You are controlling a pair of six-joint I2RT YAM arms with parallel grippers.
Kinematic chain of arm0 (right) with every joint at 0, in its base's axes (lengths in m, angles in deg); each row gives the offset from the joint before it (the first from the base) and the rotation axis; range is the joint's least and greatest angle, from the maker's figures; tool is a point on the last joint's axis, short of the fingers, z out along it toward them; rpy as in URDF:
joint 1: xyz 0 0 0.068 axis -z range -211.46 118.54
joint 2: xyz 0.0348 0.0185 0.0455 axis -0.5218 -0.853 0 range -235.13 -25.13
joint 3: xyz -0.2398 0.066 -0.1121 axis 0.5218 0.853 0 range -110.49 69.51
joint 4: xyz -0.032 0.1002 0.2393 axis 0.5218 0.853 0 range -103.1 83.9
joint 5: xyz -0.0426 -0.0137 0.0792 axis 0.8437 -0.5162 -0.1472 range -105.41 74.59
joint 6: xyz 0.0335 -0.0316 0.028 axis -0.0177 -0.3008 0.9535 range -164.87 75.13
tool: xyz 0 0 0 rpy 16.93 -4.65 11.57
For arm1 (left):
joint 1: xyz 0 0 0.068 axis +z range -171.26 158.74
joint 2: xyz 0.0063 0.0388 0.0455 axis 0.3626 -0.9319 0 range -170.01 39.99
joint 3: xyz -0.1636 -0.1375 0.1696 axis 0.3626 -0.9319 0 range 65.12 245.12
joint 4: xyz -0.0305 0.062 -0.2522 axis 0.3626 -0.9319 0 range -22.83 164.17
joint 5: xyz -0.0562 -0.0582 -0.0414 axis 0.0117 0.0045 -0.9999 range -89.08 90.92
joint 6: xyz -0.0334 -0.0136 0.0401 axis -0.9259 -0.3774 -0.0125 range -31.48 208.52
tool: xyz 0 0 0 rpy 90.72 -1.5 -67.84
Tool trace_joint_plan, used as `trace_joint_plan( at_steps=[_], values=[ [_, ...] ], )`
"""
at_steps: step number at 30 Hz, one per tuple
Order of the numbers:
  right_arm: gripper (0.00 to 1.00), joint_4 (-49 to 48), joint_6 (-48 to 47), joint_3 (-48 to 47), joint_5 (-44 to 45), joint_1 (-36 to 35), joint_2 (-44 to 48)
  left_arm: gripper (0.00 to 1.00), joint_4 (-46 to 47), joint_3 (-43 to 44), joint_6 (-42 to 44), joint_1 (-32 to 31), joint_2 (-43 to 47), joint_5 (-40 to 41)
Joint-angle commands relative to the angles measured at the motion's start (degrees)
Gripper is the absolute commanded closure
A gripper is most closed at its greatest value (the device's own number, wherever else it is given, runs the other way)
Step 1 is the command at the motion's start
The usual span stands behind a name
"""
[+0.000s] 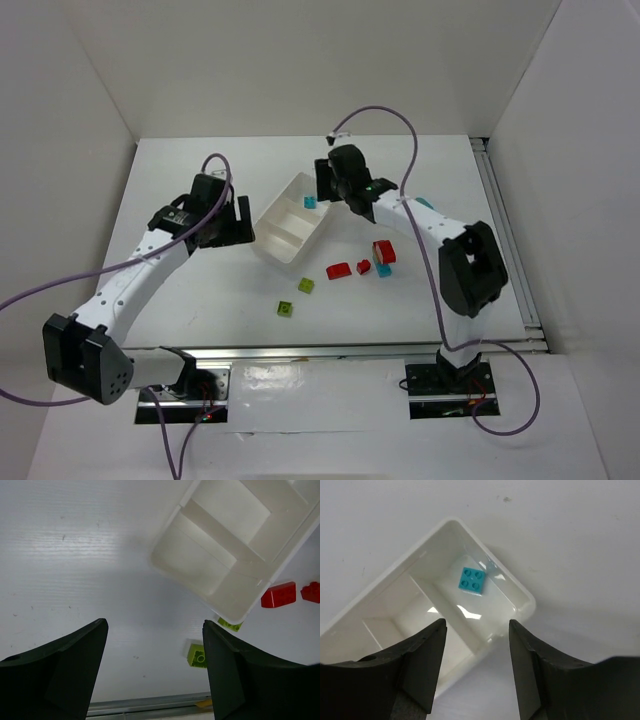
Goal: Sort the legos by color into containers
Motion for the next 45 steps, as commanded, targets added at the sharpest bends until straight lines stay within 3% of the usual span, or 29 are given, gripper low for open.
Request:
trace_joint_plan(
  at_steps=[1,6,10,12,14,21,24,33,37,41,45],
  values=[
    [0.40,0.5,2.6,7.7,3.0,-0.2,11.2,0.14,0.0,-1.9,0.6,-1.7,2.2,-1.0],
    [0.39,4.8,6.4,24.6,1.4,-2.2,23.5,0.15,1.9,-6.4,0.0,-3.8,5.3,-3.8],
    [0.25,7.0,10.2,30.9,0.3,-4.4,28.7,0.19,3.0,-11.9,0.6,-7.1,7.0,-11.6],
    [0.22,7.5,12.8,32.0,2.8,-5.0,30.9,0.22,3.6,-13.6,-0.1,-12.2,7.0,-13.3],
    [0.19,8.1,13.5,32.0,5.2,-5.0,32.2,0.22,3.6,-13.7,-0.8,-17.7,5.7,-10.2],
    [0.16,11.6,9.6,24.2,14.7,-4.3,34.5,0.23,6.7,-11.6,-3.0,-26.8,-3.5,-3.8],
    [0.16,12.9,8.5,20.7,15.3,-4.3,34.5,0.23,6.7,-11.6,-4.5,-27.4,-9.9,-1.9],
    [0.16,12.9,8.5,21.0,15.8,-3.7,34.4,0.33,12.4,-16.9,-8.6,-28.6,-13.3,-1.0],
    [0.21,12.9,7.8,20.5,16.4,-3.7,33.0,0.50,13.0,-16.3,-7.9,-28.6,-16.3,-1.6],
    [0.22,12.3,7.2,19.3,16.4,-3.7,32.0,0.75,11.5,-15.5,-7.4,-28.6,-15.2,-0.5],
    [0.22,12.9,7.2,19.3,17.6,-3.7,31.4,0.94,3.1,-7.1,-6.6,-28.6,-10.8,2.1]
  ],
)
